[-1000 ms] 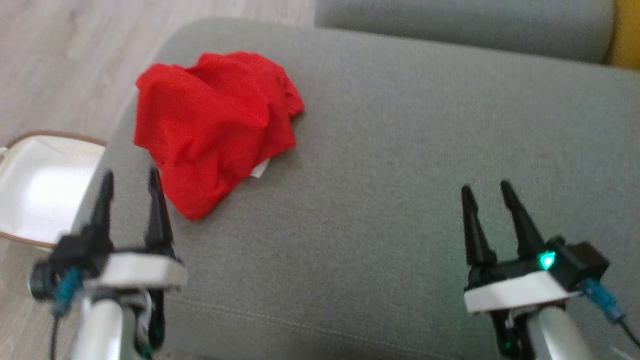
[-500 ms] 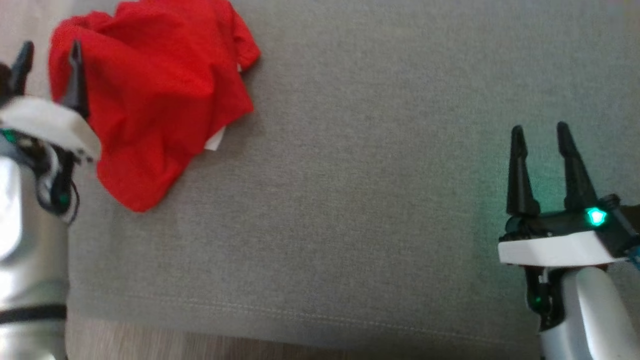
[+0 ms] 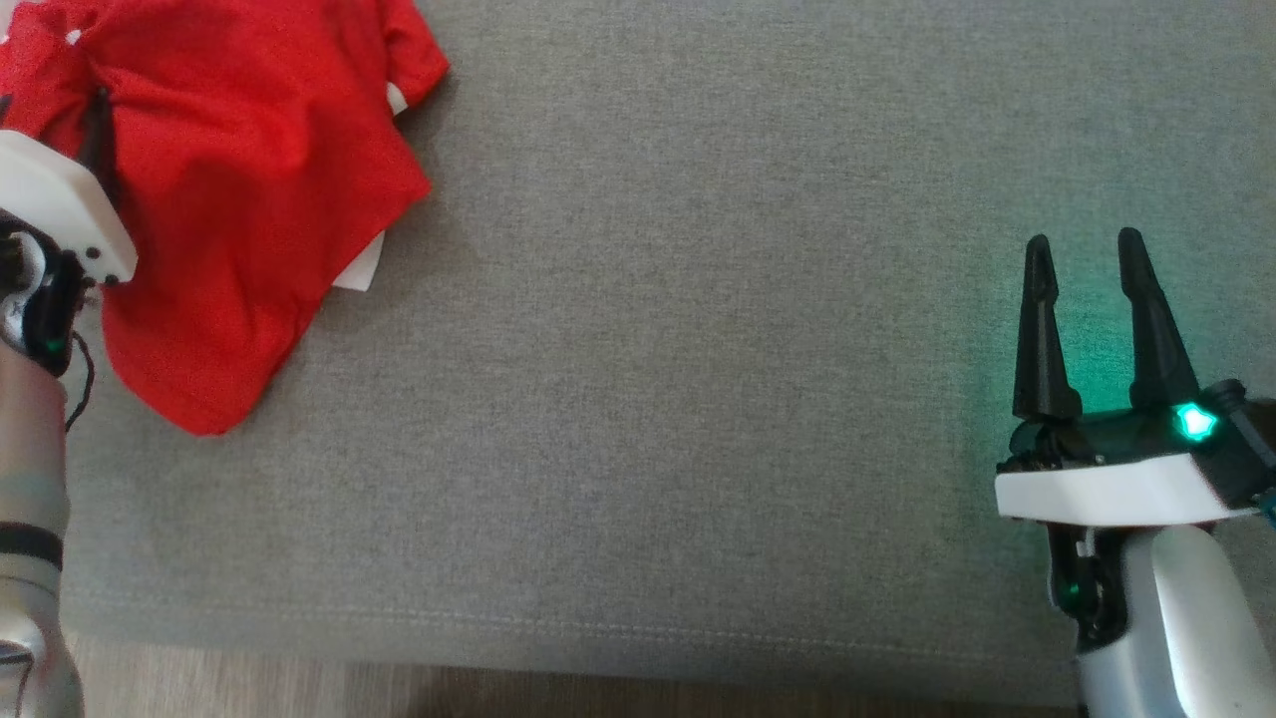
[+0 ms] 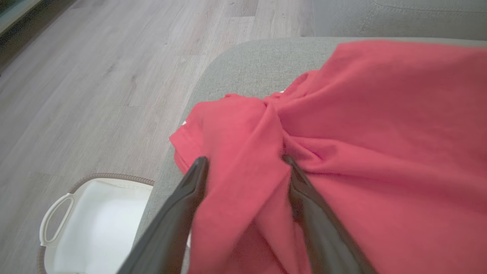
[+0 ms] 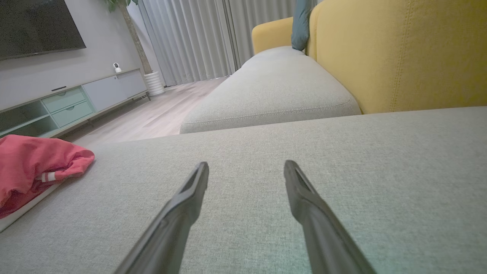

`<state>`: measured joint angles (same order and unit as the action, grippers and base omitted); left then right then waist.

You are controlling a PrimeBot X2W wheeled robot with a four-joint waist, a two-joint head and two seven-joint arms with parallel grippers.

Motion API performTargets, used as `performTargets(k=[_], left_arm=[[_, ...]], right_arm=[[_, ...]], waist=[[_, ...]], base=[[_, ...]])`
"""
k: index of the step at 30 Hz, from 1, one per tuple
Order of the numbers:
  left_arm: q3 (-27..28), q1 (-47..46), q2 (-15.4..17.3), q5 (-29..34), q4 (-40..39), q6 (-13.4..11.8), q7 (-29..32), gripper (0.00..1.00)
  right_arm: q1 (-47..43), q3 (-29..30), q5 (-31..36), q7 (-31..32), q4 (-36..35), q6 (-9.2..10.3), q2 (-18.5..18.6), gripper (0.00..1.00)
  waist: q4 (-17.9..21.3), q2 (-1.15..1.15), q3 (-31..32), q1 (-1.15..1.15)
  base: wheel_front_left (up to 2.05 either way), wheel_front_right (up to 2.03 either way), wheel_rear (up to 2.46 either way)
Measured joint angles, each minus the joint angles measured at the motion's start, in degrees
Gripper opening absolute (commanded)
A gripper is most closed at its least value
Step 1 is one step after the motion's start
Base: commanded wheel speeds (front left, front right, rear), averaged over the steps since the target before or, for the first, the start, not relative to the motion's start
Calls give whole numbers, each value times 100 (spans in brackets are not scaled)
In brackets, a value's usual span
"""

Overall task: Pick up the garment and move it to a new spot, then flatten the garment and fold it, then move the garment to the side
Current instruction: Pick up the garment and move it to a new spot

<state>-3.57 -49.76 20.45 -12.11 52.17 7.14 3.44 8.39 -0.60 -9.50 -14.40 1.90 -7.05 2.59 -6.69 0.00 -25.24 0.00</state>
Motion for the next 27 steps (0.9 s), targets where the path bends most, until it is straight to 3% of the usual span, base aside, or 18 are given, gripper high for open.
performTargets(k=[1, 2, 3, 7, 14, 23, 27], left_arm=[[-33, -39, 0, -32, 80, 0, -1, 100], [-80, -75, -2, -73, 169, 1, -2, 60], [-127, -103, -4, -100, 235, 2, -13, 0], [-238, -113, -18, -119, 365, 43, -364, 0], [-215, -176, 0, -253, 14, 10, -1497, 0], [-368, -287, -2, -437, -1204, 36, -1663, 0], [-416, -268, -34, -533, -1916, -5, -1423, 0]], right_arm=[[10, -4, 0, 0, 1, 0, 0, 100], [28, -11, 0, 0, 1, 0, 0, 100], [44, -18, 0, 0, 0, 0, 0, 100], [45, -40, -1, 0, 60, 0, 0, 100], [37, -119, -170, -7, 199, 0, 0, 100], [-53, -179, -479, -8, 349, 0, 0, 100], [-157, -232, -641, -7, 389, 0, -1, 100]], waist=[[14, 0, -10, 0], [27, 0, -13, 0], [37, 0, -9, 0], [61, 0, 98, 0], [114, 0, 531, 0], [185, 0, 1195, 0], [268, 0, 1479, -1]], base=[[0, 0, 0], [0, 0, 0], [0, 0, 0], [0, 0, 0], [0, 0, 0], [0, 0, 0], [0, 0, 0]])
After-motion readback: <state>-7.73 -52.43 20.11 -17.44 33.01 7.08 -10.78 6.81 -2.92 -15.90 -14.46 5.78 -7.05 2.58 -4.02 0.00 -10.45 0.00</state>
